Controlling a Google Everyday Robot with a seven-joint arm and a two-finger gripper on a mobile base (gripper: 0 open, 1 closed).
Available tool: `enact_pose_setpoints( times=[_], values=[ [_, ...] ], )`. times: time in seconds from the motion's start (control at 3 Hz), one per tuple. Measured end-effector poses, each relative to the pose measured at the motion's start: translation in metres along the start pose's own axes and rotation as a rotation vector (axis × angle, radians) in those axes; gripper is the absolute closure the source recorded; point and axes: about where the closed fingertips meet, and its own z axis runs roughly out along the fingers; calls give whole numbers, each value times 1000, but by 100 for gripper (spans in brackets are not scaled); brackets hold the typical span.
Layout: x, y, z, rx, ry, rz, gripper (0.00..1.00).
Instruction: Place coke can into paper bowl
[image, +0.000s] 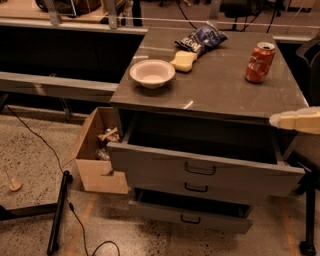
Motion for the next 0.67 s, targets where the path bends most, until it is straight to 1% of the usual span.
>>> enact_pose_setpoints(
  times=[0.33,0.67],
  values=[
    [-10,-16,9,78,-37,1,0],
    [-9,-17,8,82,-34,2,0]
  ],
)
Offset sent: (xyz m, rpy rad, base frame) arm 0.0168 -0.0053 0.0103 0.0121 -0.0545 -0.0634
